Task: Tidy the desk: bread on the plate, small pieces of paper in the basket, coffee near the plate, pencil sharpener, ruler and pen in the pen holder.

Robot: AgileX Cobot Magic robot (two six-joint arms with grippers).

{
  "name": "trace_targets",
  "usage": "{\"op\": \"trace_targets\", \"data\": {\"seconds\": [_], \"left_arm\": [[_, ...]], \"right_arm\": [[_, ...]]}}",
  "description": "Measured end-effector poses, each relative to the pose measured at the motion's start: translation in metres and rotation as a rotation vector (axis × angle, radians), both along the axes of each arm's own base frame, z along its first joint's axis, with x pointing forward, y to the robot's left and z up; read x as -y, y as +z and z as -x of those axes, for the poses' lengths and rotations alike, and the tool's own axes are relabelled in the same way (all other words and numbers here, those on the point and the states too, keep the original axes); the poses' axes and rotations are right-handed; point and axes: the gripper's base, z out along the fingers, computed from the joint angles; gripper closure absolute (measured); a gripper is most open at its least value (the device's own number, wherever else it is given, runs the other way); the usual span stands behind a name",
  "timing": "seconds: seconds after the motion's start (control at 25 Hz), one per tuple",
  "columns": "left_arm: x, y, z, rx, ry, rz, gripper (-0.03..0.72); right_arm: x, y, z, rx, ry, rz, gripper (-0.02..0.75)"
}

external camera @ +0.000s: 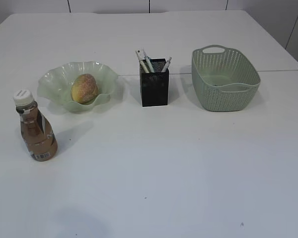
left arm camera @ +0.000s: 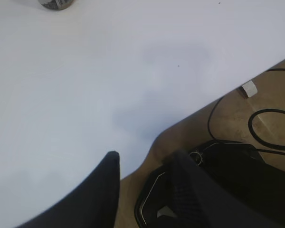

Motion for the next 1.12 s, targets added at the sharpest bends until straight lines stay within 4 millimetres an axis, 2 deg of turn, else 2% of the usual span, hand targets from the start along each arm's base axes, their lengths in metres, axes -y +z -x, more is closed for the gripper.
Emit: {"op": "trace_targets", "data": {"seconds": [0.24,1.12], "left_arm": [[-0.007,0.0,-0.003,0.072,0.026,-0.06,0.424],[-0.009,-0.005,-0.006,0.1,0.036,-0.09,0.448]], "right_arm": [[0.0,-0.022,0.0,-0.039,0.0,0.013,0.351],[-0.002,-0.028,-0.012,0.042,0.005,0.034,0.351]]}}
